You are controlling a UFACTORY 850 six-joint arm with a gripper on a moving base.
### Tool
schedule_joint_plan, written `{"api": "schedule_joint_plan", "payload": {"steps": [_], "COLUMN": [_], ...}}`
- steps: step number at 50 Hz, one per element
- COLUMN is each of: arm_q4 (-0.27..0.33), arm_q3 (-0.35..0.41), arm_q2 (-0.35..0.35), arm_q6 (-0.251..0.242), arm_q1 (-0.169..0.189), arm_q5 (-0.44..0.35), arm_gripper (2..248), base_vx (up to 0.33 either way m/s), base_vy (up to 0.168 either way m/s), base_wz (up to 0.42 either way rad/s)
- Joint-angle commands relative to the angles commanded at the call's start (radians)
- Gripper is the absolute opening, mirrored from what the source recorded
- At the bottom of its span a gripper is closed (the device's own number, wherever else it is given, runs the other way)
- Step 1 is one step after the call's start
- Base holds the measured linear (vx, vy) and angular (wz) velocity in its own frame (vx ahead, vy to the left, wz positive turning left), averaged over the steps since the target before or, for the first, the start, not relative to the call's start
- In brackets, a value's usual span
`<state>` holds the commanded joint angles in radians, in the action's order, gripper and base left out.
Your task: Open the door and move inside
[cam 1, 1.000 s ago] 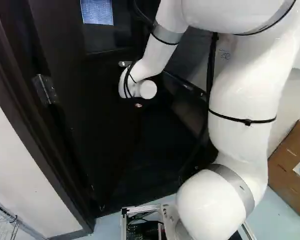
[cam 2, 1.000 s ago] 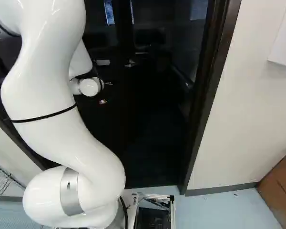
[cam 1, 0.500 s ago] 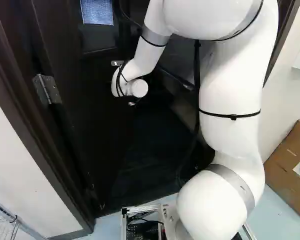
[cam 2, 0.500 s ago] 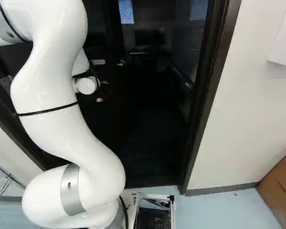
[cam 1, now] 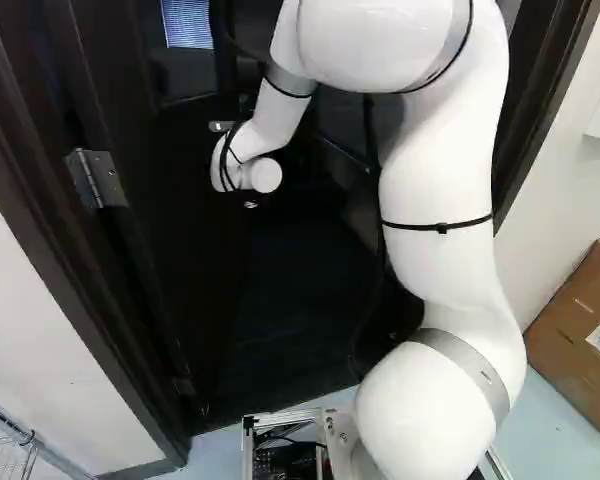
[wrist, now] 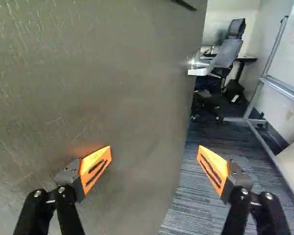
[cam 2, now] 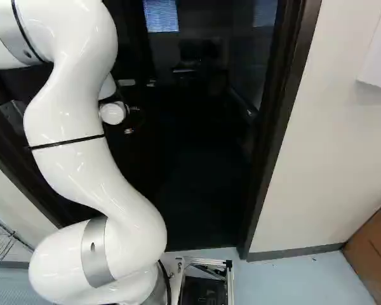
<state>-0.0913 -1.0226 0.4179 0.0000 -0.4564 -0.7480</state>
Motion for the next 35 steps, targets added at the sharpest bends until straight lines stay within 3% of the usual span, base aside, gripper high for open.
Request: {"api": "schedule_joint_plan", "payload": {"steps": [35], "arm_q4": [0.091], "arm_q3": [-0.016], "arm_q2": [0.013], "arm_q6": [0.0], "arm_q1": [-0.006], "arm_q5": [0.0], "arm_gripper": [247], "base_vx": [0.0], "base_vy": [0.0], "base_wz": [0.0]}}
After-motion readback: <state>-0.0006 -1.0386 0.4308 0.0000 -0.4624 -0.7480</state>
